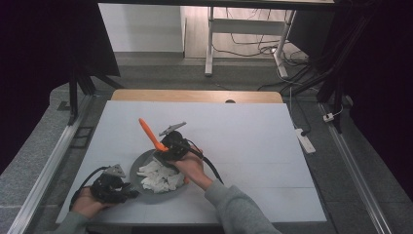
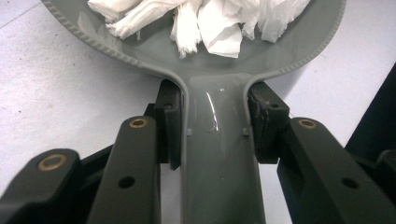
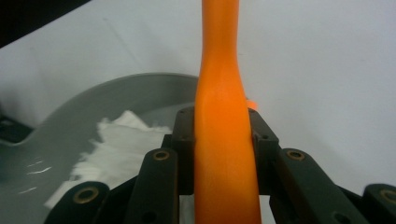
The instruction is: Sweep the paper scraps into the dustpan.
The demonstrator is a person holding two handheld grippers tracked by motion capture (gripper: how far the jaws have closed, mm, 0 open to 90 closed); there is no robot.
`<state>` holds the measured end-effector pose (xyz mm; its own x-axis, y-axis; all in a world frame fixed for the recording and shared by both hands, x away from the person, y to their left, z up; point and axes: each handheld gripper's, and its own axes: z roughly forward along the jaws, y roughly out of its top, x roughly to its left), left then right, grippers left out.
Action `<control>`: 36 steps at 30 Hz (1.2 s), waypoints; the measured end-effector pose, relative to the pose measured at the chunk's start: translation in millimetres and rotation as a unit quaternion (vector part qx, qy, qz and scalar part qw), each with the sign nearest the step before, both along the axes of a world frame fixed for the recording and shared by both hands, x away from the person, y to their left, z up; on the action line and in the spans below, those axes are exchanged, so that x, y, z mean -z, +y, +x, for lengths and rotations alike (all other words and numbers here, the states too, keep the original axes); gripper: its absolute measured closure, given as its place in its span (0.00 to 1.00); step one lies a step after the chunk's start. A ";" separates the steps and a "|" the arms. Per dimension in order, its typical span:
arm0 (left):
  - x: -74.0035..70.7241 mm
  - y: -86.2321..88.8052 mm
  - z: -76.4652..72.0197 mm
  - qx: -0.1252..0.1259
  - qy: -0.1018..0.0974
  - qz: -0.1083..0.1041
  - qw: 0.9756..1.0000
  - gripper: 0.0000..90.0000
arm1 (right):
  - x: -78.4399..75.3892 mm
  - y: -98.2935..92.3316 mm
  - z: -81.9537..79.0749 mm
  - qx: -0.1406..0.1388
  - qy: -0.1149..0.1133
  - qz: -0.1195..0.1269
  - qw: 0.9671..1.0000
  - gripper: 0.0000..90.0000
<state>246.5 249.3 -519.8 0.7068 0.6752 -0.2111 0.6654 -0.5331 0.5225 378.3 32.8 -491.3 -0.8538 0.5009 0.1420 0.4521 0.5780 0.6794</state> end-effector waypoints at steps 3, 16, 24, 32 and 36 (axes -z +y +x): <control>0.2 -0.8 0.1 0.000 0.000 0.000 1.000 0.69 | -2.7 2.7 -6.9 -0.014 0.020 0.024 0.999 0.78; 1.3 0.1 0.4 -0.002 -0.001 -0.003 1.000 0.69 | -29.9 -26.7 0.8 0.014 -0.012 0.055 0.998 0.78; 1.6 0.4 0.4 -0.002 -0.001 -0.003 1.000 0.69 | -35.8 -42.3 5.3 0.031 -0.020 0.062 0.997 0.78; 2.7 1.7 0.5 -0.003 -0.001 -0.010 1.000 0.69 | -34.3 -55.6 8.7 0.046 -0.023 0.055 0.997 0.78; 3.3 2.7 0.4 -0.006 -0.003 -0.013 1.000 0.69 | -32.0 -63.3 10.1 0.054 -0.019 0.056 0.997 0.78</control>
